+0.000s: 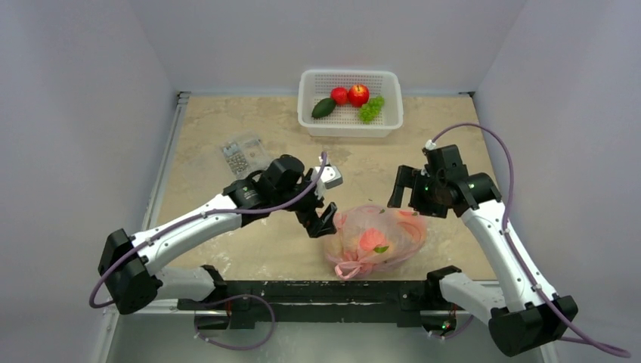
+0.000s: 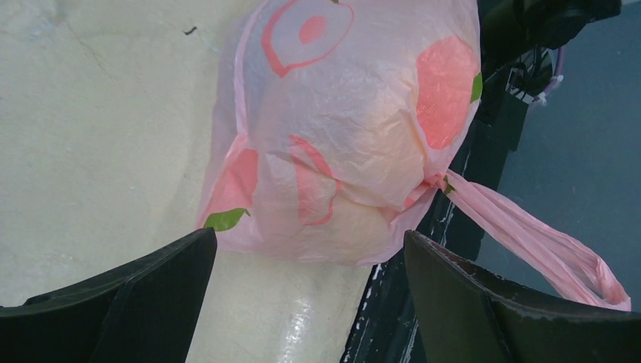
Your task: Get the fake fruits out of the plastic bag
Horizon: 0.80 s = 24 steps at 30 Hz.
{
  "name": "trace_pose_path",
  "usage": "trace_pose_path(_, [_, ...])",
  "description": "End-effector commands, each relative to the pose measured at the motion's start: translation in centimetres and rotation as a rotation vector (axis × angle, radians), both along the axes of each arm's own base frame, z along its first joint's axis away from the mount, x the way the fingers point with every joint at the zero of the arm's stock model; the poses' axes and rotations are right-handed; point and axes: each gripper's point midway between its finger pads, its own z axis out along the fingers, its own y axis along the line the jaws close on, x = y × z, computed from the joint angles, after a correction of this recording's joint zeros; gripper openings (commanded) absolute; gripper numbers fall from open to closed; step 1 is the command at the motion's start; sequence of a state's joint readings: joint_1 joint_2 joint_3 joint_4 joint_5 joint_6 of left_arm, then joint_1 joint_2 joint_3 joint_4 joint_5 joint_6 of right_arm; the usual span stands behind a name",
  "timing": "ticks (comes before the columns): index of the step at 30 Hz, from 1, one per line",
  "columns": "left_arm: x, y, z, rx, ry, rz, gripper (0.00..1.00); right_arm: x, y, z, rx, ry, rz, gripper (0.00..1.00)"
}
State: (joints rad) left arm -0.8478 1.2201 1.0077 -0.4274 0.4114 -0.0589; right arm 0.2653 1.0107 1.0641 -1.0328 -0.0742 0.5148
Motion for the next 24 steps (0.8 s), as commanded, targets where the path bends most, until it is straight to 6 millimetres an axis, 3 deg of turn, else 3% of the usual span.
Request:
trace_pose_path(1, [0.0, -2.1, -0.3, -0.034, 0.034, -0.005, 0.94, -4.1, -0.4, 0.4, -0.055, 0.097, 0.114, 0.99])
trace_pose_path(7, [1.9, -2.5, -4.1, 0.097, 0.085, 0.088, 0.94, -7.2, 0.4, -0.7, -0.022, 0.159, 0.183, 0.99])
trace_pose_path(14, [4.6, -2.0, -6.9, 0.25, 0.093, 0.213, 0.91, -7.7, 0.8, -2.3, -0.052, 0.201, 0.206, 0.98])
trace_pose_path(18, [5.4, -1.4, -7.3, 0.287, 0.07, 0.254, 0.92, -7.1, 2.3, -3.3, -0.027, 0.2, 0.218, 0.97])
trace_pose_path(24, [6.2, -0.6, -6.4, 0.325, 0.032, 0.284, 0.93, -2.7, 5.7, -4.2, 0.055, 0.098, 0.199, 0.97])
